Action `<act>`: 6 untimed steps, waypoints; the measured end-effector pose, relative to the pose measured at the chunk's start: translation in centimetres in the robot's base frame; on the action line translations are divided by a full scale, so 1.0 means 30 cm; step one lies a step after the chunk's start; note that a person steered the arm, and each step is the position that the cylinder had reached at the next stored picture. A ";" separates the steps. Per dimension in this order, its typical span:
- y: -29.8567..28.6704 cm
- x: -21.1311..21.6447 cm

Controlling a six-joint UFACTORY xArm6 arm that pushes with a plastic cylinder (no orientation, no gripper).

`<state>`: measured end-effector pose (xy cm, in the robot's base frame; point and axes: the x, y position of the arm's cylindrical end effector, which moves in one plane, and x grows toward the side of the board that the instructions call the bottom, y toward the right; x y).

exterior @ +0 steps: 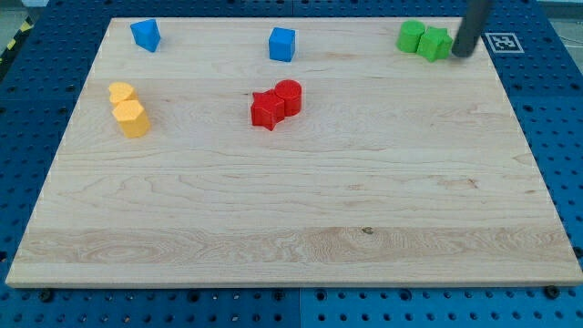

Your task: Separate green star and the green circle

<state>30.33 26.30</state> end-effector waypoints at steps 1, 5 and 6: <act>0.016 0.059; -0.199 -0.302; -0.240 -0.164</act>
